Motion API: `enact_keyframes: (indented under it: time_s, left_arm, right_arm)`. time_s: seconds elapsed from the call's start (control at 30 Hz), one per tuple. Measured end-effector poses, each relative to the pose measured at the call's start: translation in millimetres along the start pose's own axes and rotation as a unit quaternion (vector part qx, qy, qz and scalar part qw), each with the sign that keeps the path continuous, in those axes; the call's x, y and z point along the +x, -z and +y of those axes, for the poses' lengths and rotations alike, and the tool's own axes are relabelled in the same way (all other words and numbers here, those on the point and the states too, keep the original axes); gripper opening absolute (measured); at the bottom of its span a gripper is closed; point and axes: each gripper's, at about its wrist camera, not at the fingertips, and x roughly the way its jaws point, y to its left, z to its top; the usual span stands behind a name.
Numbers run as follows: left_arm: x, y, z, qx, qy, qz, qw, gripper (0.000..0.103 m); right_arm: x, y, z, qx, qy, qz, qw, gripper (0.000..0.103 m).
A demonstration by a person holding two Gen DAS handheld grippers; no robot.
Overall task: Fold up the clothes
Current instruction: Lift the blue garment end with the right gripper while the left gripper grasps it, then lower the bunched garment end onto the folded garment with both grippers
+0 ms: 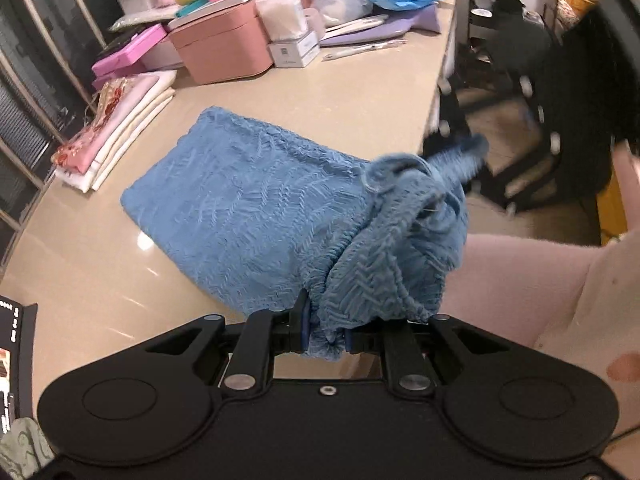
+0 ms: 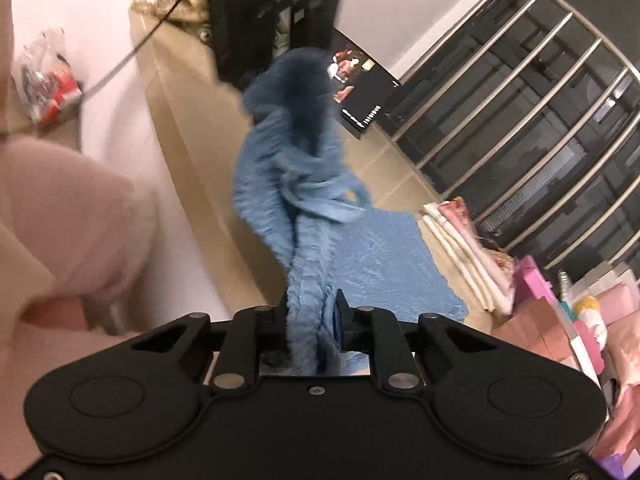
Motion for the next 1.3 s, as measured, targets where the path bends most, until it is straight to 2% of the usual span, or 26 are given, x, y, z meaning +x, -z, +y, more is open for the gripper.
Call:
enact_keyframes:
  time_s: [0.1,0.2,0.33,0.47,0.57,0.67,0.7,0.77,0.83,0.87,0.93,0.97,1.0,1.03,1.07,1.1,1.17,1.27,1.3]
  left_arm:
    - [-10,1,-8,0.007,0.008,0.004,0.9999,0.016]
    - [-22,-5,-6,-0.001,0.032,0.009,0.9994,0.016]
    - [-26,-23,26,-0.050,0.064,0.015,0.9966,0.016]
    - [-12,-51,76,-0.102,0.079,0.024,0.9914,0.016]
    - [24,-68,116,-0.131,0.063,0.044,0.9884,0.016]
    - [69,-78,159,-0.173,0.054,0.068,0.9811,0.016]
    - [82,-78,169,-0.184,0.055,0.076,0.9785,0.016]
    - [114,-72,191,-0.219,0.079,0.096,0.9677,0.018]
    - [144,-63,209,-0.264,0.095,0.124,0.9517,0.027]
    - [149,-58,215,-0.277,0.103,0.118,0.9479,0.032]
    - [153,-52,227,-0.307,0.119,0.097,0.9393,0.043]
    - [151,-49,232,-0.322,0.122,0.088,0.9347,0.058]
    - [148,-46,236,-0.333,0.119,0.083,0.9316,0.071]
    - [145,-42,239,-0.344,0.116,0.078,0.9284,0.074]
    - [142,-39,243,-0.355,0.114,0.072,0.9250,0.075]
    - [137,-35,243,-0.361,0.111,0.062,0.9237,0.075]
    - [128,-26,241,-0.373,0.113,0.043,0.9197,0.075]
    - [113,-9,231,-0.390,0.130,0.014,0.9115,0.075]
    - [109,-4,226,-0.393,0.134,0.005,0.9099,0.075]
  right_arm:
    - [-12,-13,-24,0.013,-0.063,0.007,0.998,0.011]
    - [-21,-24,-48,0.022,-0.130,0.017,0.991,0.010]
    - [-15,-36,-95,0.054,-0.191,0.026,0.980,0.010]
    - [34,-42,-165,0.114,-0.229,0.084,0.963,0.010]
    - [88,-37,-211,0.165,-0.255,0.113,0.946,0.010]
    - [151,-17,-244,0.227,-0.257,0.133,0.930,0.010]
    - [173,-8,-254,0.255,-0.261,0.139,0.921,0.010]
    - [213,11,-267,0.302,-0.269,0.151,0.902,0.010]
    - [246,30,-271,0.345,-0.280,0.162,0.881,0.012]
    - [260,39,-270,0.363,-0.286,0.170,0.871,0.015]
    - [270,53,-266,0.388,-0.287,0.162,0.861,0.015]
    - [274,60,-264,0.400,-0.287,0.156,0.856,0.016]
    - [274,66,-265,0.417,-0.285,0.147,0.850,0.021]
    - [272,70,-267,0.433,-0.278,0.138,0.846,0.026]
    - [269,74,-269,0.449,-0.269,0.129,0.842,0.040]
    - [262,75,-271,0.455,-0.257,0.116,0.845,0.052]
    - [246,78,-269,0.463,-0.237,0.092,0.849,0.060]
    - [218,84,-260,0.476,-0.222,0.071,0.848,0.062]
    - [207,86,-253,0.476,-0.206,0.068,0.852,0.064]
